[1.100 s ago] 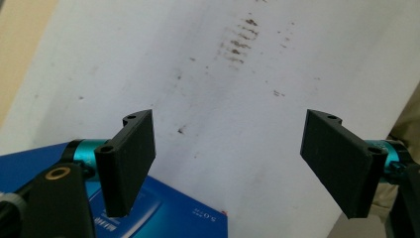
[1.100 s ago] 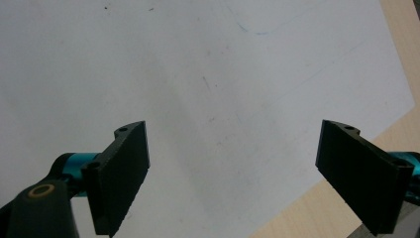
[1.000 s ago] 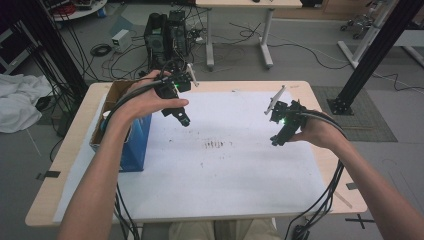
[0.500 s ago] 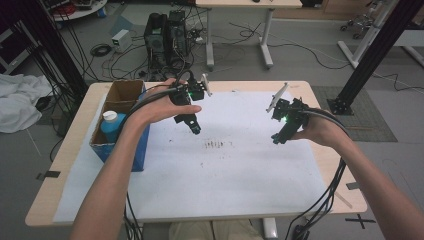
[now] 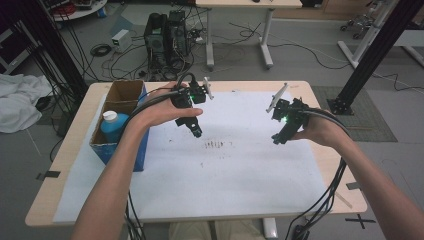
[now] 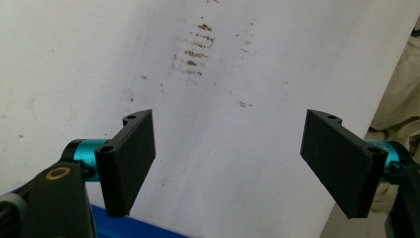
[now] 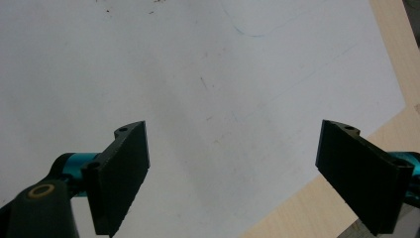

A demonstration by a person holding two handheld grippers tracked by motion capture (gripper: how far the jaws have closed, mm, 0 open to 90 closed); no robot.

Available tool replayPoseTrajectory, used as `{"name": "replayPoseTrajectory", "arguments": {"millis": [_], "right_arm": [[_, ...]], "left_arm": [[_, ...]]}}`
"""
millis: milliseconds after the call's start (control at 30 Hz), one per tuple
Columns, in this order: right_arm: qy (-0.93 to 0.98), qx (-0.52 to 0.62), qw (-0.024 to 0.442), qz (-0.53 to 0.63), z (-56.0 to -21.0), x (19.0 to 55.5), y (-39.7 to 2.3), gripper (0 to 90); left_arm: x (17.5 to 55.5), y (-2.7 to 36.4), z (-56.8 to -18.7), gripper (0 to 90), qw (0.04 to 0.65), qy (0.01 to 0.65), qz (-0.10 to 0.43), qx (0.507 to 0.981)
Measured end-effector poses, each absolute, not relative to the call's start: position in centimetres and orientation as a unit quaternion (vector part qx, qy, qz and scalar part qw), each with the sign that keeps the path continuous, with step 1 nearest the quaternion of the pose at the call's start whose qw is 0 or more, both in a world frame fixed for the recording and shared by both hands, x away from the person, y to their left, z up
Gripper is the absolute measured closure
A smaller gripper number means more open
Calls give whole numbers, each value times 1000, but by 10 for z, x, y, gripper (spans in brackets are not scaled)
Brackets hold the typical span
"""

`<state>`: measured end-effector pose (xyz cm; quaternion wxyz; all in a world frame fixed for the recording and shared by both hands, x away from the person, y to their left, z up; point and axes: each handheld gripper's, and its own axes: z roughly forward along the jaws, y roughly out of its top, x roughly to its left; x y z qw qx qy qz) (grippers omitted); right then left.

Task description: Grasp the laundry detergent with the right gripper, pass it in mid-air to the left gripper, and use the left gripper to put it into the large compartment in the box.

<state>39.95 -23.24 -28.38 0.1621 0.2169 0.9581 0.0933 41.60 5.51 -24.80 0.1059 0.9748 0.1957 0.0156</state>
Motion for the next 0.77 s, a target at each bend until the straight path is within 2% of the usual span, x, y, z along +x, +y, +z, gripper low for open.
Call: {"name": "replayPoseTrajectory", "arguments": {"millis": [67,100,133,167,767], "right_arm": [[958,219,163,92,-283,399,-233,125],[958,218,163,93,-283,399,-233,125],[959,218,158,89,-292,400,-230,125],[957,221,163,92,-283,398,-233,125],[957,219,165,92,-282,397,-234,125]], "left_arm": [[415,56,-247,216,107,196,17,974],[421,83,-227,216,116,230,41,965],[414,56,-246,216,106,196,18,975],[414,56,-247,216,107,197,17,975],[410,53,-246,216,107,193,19,975]]}}
